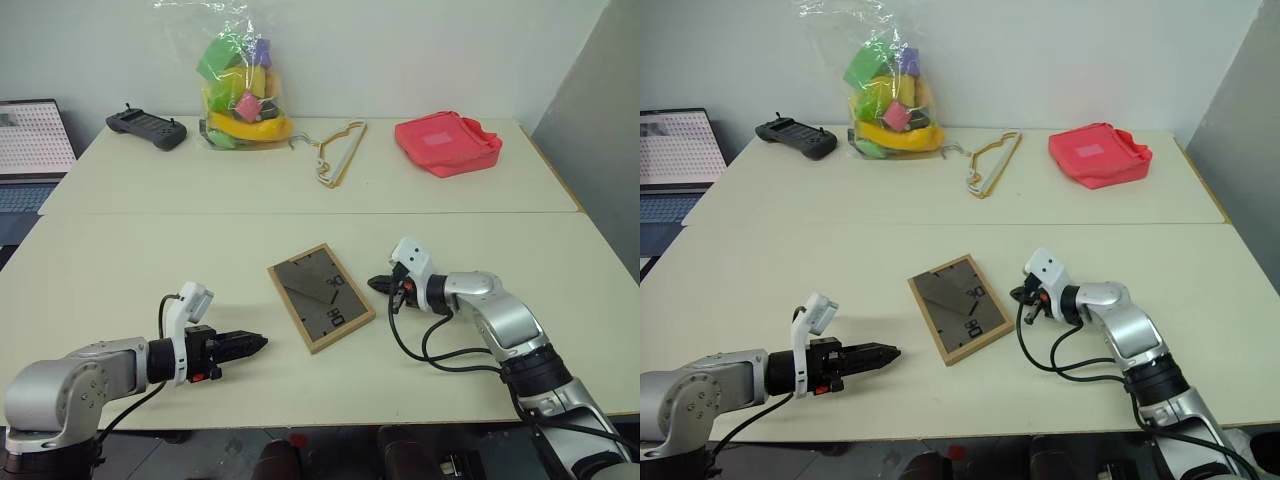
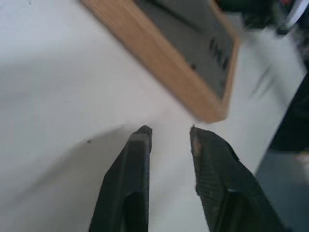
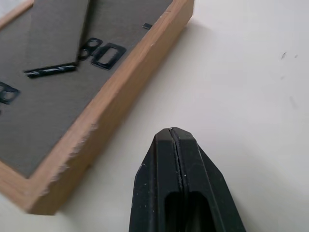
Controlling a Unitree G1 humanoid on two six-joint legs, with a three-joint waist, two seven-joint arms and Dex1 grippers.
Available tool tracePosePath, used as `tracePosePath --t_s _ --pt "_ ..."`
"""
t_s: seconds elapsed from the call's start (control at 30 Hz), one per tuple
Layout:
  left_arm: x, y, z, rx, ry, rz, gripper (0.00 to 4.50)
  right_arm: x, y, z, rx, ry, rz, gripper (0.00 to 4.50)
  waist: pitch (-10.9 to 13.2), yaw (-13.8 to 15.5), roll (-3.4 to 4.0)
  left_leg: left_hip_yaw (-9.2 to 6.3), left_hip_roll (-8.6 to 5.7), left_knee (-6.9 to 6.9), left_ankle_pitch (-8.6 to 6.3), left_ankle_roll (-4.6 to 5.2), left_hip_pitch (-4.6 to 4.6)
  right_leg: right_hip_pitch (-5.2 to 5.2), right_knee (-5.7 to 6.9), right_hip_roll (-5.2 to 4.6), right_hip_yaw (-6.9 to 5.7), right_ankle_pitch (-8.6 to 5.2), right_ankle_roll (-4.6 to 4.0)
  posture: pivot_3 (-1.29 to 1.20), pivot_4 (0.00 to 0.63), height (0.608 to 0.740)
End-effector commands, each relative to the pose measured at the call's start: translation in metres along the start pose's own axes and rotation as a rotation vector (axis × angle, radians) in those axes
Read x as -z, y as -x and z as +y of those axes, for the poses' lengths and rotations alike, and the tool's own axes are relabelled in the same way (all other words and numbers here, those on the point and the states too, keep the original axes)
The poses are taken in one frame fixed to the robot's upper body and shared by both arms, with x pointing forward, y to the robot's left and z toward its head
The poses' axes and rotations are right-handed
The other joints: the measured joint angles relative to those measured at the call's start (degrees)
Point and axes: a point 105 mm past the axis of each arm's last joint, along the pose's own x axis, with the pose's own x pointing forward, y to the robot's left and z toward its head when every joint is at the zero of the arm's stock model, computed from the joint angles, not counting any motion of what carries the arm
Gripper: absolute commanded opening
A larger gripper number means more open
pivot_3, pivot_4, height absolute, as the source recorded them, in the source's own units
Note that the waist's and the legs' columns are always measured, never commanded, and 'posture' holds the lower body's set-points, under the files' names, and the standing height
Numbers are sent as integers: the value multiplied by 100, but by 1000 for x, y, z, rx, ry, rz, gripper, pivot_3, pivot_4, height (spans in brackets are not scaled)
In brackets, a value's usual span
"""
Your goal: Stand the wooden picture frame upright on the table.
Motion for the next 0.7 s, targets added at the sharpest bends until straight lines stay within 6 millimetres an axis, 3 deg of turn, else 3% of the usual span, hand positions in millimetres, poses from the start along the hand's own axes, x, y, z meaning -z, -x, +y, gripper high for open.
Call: tracePosePath --t_s 0.03,0.27,0.4,0.53,0.7 --pt "2 -7 3 51 183 -82 2268 -10 -1 -8 -25 87 -15 0 0 11 0 0 0 0 0 0 0 0 -2 -1 0 0 0 0 150 740" --pt "28 -28 6 26 332 -77 3688 -12 -9 -6 -41 82 -30 0 -2 20 -4 2 2 -3 0 -2 7 0 2 -8 4 1 -2 0 150 740" --pt "36 -39 4 23 385 -84 4376 -13 -13 9 -86 76 -42 0 -9 38 1 4 -4 -2 1 -4 11 5 4 -12 5 1 -1 0 150 740" --pt "43 -57 6 0 433 -69 4464 -19 -20 29 -132 69 -65 0 -37 123 23 4 -9 0 1 -5 16 14 1 -16 4 2 0 0 150 740" --pt "40 -78 -13 101 433 -51 4464 -26 -31 54 -169 42 -90 0 -74 196 37 1 -16 1 1 -5 36 42 -7 -21 0 2 3 0 150 740"
